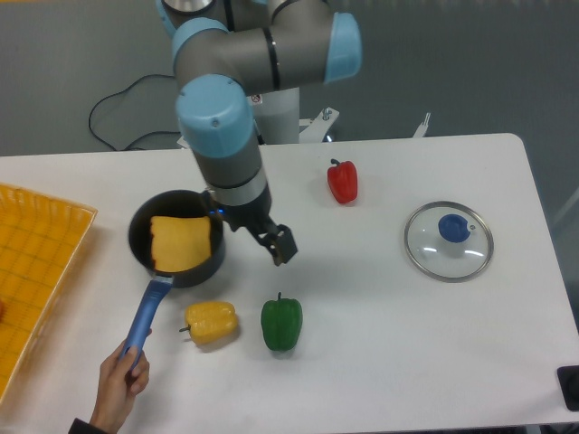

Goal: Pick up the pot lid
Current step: 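Move the gripper over the glass lid toward its blue knob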

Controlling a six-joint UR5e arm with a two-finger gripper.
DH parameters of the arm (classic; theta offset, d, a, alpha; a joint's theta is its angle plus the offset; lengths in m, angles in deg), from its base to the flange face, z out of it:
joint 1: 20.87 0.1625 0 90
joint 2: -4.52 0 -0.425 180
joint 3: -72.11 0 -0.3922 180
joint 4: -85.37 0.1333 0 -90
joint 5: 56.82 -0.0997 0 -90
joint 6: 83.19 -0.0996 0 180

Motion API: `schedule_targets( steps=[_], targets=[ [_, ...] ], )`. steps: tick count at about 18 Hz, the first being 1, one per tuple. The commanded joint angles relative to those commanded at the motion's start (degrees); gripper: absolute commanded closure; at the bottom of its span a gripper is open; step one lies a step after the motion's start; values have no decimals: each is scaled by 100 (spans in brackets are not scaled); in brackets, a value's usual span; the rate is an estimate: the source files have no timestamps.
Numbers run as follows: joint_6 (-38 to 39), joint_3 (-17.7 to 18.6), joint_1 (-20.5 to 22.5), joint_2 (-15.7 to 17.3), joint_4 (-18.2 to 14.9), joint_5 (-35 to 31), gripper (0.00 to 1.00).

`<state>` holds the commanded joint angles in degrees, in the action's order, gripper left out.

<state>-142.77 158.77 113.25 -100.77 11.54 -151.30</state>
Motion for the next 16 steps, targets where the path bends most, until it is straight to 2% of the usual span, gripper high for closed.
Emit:
schedule_targets(
  steps=[6,10,12,14,16],
  targets=[
    [-414,26,439,9,-35,26,0],
    [-826,202,747,-17,-44,-9,0],
    [-898,447,792,-26,26,-18,0],
    [-941,728,1010,-9,35,-18,0],
    [-1422,712,1204,-26,26,-35,0]
  ],
)
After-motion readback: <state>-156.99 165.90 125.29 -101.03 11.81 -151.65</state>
